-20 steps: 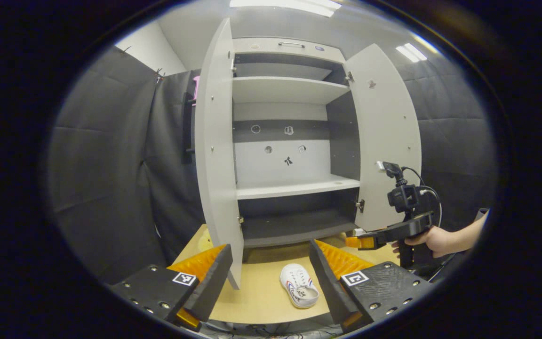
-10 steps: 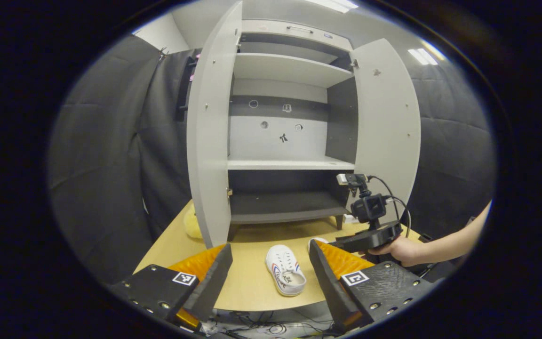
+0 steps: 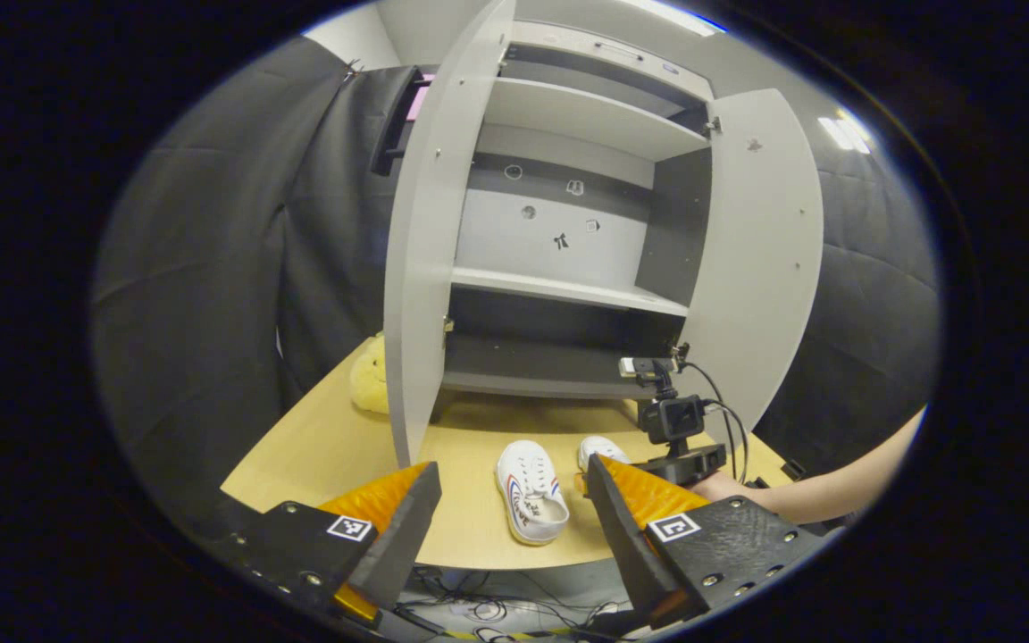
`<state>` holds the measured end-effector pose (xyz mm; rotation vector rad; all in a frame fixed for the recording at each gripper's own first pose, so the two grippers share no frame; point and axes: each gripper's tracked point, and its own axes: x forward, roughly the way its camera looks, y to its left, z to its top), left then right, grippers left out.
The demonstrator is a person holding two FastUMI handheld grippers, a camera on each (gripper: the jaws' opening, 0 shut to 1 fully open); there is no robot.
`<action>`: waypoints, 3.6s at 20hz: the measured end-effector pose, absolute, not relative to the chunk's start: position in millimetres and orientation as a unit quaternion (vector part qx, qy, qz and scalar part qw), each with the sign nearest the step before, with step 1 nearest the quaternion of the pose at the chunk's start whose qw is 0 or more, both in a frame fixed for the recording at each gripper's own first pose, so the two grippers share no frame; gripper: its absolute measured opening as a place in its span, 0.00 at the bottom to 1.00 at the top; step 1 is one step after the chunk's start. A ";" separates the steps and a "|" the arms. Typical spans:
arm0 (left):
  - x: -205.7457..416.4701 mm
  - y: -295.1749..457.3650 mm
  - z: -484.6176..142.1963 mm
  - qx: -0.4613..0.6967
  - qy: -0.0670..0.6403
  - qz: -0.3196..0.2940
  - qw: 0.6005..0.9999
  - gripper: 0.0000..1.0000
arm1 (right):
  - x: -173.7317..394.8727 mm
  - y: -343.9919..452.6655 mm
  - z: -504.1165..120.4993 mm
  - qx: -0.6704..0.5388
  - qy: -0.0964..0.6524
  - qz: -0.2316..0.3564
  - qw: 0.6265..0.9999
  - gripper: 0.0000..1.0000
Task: Grab one shoe with the right hand and put it into the shoe cabinet, grab the other shoe with the left hand and put it into the shoe cabinet; then close the right door with the right hand and the left door with the left hand.
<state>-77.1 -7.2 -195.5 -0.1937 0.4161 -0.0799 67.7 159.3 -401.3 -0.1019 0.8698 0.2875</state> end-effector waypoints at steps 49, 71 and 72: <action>-7.8 -20.3 -100.8 -0.024 0.093 -0.118 0.988 0.92 | 125.1 137.1 15.7 0.039 0.093 0.119 0.988 0.01; 49.4 -14.2 -38.8 -0.029 0.062 0.064 0.996 0.95 | 348.8 161.8 12.0 0.053 0.117 0.149 0.980 0.01; 49.6 -12.6 -38.9 -0.026 0.063 0.070 0.995 0.92 | 351.2 163.1 7.7 0.057 0.123 0.151 0.979 0.01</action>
